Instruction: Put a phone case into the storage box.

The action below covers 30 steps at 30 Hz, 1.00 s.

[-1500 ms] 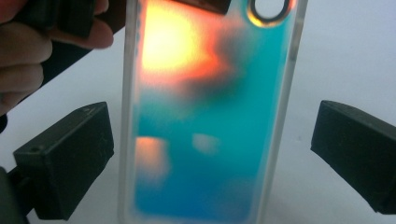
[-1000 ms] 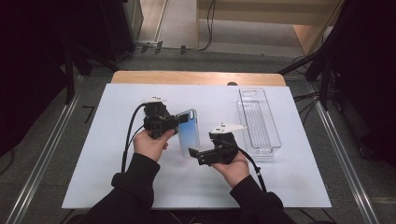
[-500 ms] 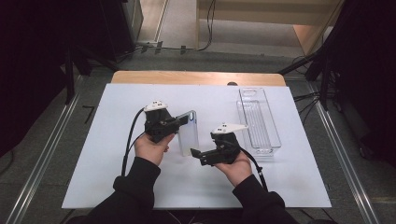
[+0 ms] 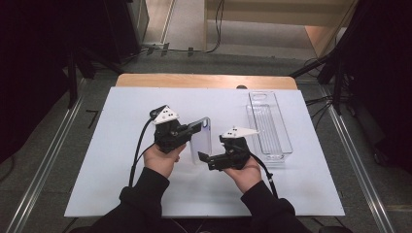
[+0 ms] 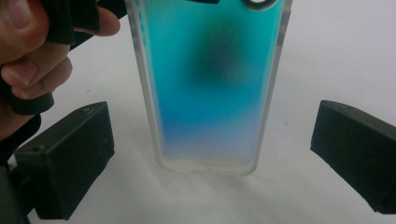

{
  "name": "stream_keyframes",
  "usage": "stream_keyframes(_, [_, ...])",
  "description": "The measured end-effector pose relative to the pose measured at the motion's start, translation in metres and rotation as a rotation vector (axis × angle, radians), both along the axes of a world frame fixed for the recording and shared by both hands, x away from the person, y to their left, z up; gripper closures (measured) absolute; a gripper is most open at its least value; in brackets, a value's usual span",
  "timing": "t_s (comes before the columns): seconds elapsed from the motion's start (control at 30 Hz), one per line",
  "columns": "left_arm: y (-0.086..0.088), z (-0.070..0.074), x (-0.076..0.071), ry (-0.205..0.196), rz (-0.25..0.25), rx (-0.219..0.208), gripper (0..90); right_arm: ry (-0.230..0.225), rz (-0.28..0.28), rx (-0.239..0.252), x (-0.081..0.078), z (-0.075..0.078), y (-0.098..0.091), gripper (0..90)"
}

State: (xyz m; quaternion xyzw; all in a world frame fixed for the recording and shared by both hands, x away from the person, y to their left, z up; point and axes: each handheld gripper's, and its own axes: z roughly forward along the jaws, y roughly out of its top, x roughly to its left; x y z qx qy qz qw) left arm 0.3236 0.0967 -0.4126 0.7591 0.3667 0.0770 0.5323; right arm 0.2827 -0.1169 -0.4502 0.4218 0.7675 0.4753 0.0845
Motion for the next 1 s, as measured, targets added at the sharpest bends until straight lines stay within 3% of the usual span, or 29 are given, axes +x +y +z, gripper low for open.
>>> stream_keyframes(0.33, [-0.003, 0.001, -0.006, 0.033, -0.019, -0.025, 86.3, -0.009, -0.033, -0.009, 0.001, 0.006, 0.006, 0.0])
stream_keyframes(0.77, [-0.013, 0.000, -0.017, 0.031, -0.040, -0.008, 86.2, 0.008, -0.067, 0.012, 0.003, 0.007, 0.012, 0.0])
stream_keyframes(0.83, [-0.015, -0.002, -0.018, 0.041, -0.049, -0.006, 86.1, 0.006, -0.069, 0.016, 0.003, 0.007, 0.013, 1.3])
stream_keyframes(1.0, [-0.017, -0.004, -0.019, 0.051, -0.045, -0.010, 85.8, -0.017, -0.057, 0.024, 0.001, 0.008, 0.012, 14.4])
